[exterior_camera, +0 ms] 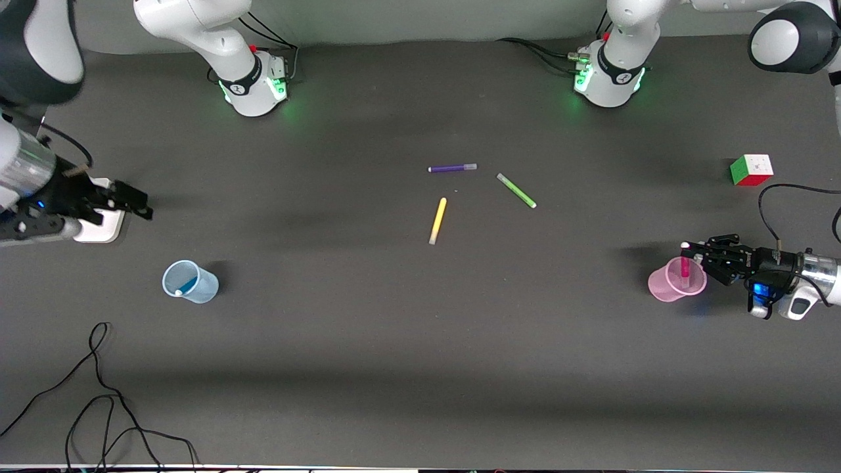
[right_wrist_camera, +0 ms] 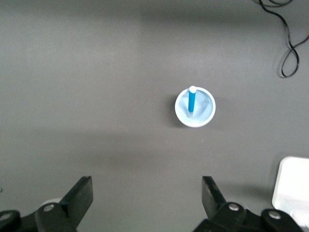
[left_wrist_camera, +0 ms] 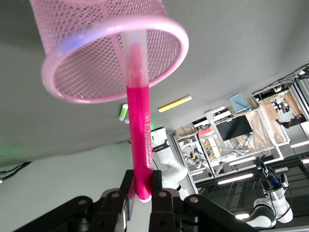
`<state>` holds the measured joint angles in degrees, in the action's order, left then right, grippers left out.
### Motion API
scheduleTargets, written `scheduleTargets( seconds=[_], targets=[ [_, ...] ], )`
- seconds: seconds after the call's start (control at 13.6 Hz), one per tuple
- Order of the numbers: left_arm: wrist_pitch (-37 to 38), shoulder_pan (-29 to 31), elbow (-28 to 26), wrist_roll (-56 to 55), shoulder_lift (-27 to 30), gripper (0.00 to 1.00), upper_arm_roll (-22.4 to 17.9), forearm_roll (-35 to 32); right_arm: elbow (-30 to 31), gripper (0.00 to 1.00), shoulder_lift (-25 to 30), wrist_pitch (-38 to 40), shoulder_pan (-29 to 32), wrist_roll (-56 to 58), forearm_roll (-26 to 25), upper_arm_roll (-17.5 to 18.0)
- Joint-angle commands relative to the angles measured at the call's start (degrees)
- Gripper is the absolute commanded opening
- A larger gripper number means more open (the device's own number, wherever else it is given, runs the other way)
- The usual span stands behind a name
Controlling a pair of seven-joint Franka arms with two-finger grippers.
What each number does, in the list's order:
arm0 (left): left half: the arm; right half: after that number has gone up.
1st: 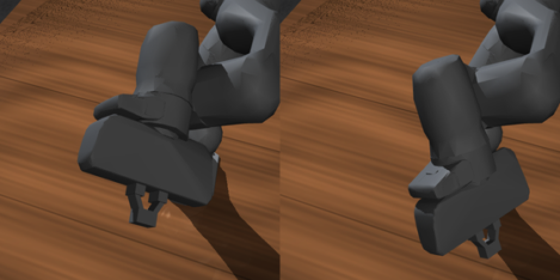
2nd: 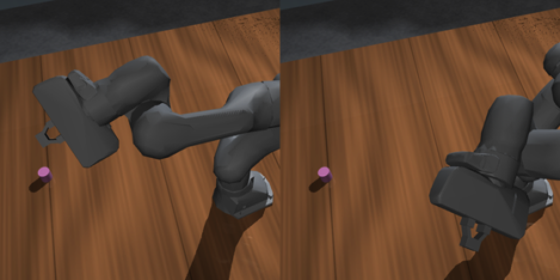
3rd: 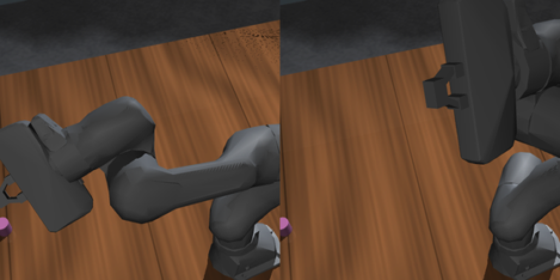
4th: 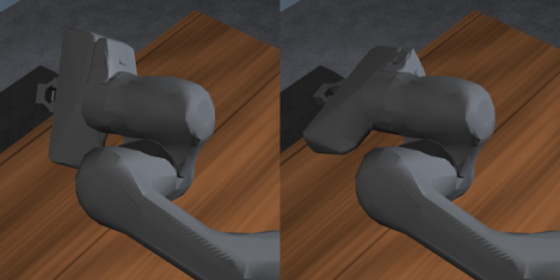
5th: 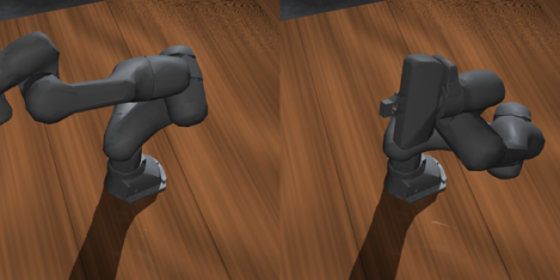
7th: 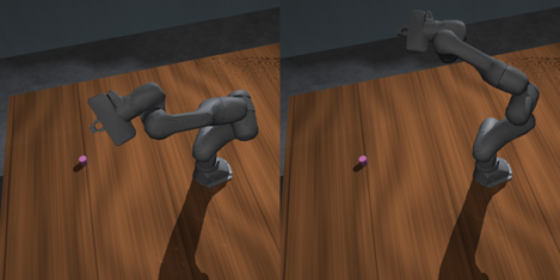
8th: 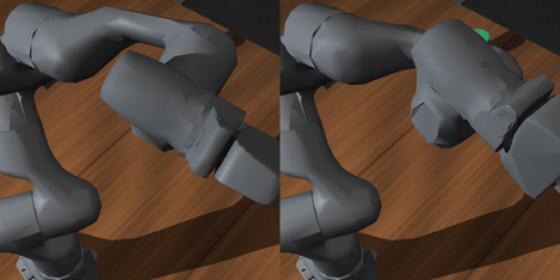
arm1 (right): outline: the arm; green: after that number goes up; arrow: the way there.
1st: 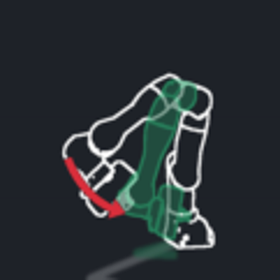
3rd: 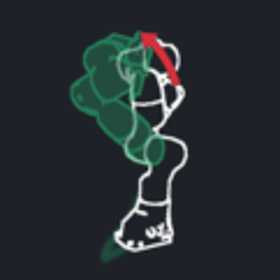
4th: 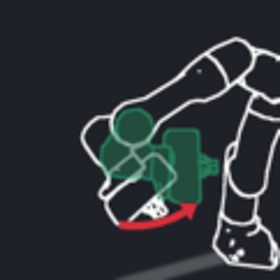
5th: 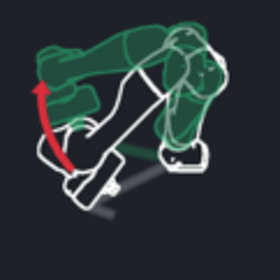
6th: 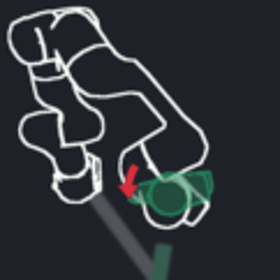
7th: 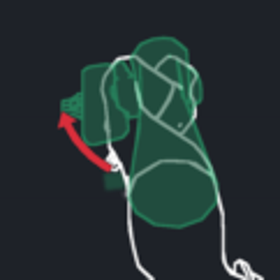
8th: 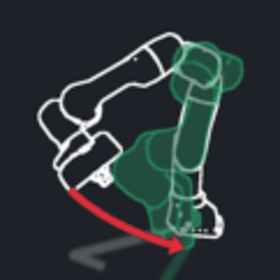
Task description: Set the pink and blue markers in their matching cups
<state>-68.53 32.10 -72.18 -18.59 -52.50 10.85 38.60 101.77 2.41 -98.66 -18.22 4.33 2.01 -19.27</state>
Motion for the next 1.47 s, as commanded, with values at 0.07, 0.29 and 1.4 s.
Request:
scheduleTargets(
  seconds=[0.07, 0.29, 1.4],
  targets=[
    [0.6, 0.8, 1.7, 4.0, -1.2, 1.0, 0.3, 0.2, 0.2, 1.0, 1.8, 1.8, 5.5, -4.6, -1.9, 8.4],
    [1.6, 0.0, 7.2, 4.1, 0.1, 1.0, 0.5, -5.0, 0.3, 1.0, 2.0, 1.8, 7.8, -4.5, -3.6, 10.8],
    [-22.3, -16.6, -24.6, 11.9, 51.6, 1.0, 1.5, -41.6, -2.3, 1.0, 0.7, 2.2, 8.3, -5.3, -3.3, 10.2]
  ],
)
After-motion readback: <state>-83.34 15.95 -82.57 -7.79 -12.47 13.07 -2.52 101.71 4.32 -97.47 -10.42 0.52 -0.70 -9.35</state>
